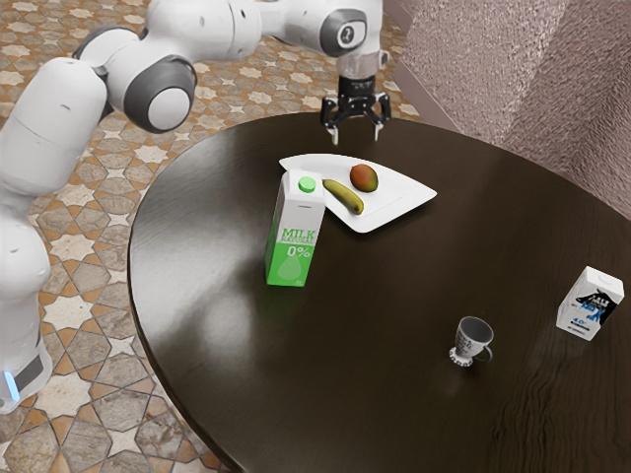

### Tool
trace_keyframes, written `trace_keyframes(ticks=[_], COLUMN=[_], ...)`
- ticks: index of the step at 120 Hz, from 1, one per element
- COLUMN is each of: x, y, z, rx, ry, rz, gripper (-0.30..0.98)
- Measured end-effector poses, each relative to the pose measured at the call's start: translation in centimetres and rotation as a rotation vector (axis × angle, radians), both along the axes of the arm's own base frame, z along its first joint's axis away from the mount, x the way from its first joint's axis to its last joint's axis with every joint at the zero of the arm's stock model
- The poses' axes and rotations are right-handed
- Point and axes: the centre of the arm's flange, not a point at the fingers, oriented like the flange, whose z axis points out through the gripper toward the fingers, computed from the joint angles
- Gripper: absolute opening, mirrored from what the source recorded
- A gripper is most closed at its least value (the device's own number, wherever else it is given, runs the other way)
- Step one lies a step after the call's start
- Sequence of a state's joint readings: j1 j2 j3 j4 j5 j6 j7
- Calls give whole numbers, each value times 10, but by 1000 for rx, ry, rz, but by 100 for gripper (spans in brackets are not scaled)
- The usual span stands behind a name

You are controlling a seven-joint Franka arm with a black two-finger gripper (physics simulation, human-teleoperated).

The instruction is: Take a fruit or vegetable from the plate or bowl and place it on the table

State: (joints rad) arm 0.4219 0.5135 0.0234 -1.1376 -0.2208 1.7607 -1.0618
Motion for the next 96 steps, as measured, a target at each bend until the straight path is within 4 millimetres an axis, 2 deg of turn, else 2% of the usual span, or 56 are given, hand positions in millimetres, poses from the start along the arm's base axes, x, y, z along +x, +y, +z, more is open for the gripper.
trace_keyframes(ticks=[41,74,96], x=[22,30,30], y=[-2,3,9], z=[-28,-55,-59], rx=[41,53,65], ry=[-40,-50,-62], rz=[-242,-347,-387], gripper=[69,69,69])
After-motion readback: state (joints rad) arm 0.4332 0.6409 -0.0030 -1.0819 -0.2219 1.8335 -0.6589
